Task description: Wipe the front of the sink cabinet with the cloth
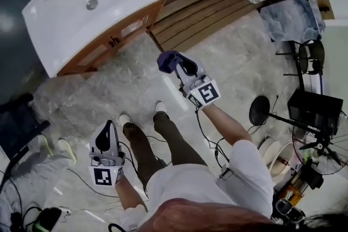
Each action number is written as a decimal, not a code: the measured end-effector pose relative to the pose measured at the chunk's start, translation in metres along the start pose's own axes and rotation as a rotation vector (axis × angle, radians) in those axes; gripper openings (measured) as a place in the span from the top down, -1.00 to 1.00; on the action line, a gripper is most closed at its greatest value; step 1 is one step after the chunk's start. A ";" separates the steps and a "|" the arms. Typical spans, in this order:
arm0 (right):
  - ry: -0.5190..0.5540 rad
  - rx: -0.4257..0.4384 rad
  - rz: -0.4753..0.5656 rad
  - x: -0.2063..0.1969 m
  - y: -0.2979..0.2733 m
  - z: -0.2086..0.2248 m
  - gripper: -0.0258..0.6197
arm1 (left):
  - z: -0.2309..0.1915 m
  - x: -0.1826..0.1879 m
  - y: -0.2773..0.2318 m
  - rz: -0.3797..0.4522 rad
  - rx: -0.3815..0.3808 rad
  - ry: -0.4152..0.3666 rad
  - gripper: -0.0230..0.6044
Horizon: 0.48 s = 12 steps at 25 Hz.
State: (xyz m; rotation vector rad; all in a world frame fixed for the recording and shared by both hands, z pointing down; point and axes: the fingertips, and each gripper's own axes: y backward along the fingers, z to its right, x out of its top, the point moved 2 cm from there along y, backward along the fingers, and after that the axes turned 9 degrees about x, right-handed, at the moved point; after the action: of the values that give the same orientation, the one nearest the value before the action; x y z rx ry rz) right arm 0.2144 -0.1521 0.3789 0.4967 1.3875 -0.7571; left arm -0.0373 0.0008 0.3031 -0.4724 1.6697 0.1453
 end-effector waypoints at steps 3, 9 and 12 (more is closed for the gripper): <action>0.061 0.039 0.057 0.092 0.047 -0.046 0.75 | 0.015 0.065 0.018 0.070 -0.025 -0.051 0.92; 0.042 0.045 0.176 0.251 0.087 -0.110 0.75 | 0.035 0.194 0.041 0.155 -0.091 -0.113 0.91; 0.064 0.054 0.194 0.303 0.101 -0.145 0.75 | 0.048 0.238 0.058 0.199 -0.115 -0.147 0.91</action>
State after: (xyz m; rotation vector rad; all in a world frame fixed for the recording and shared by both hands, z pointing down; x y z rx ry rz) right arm 0.1925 -0.0358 0.0491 0.6925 1.3583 -0.6270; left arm -0.0355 0.0179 0.0538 -0.3716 1.5670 0.4143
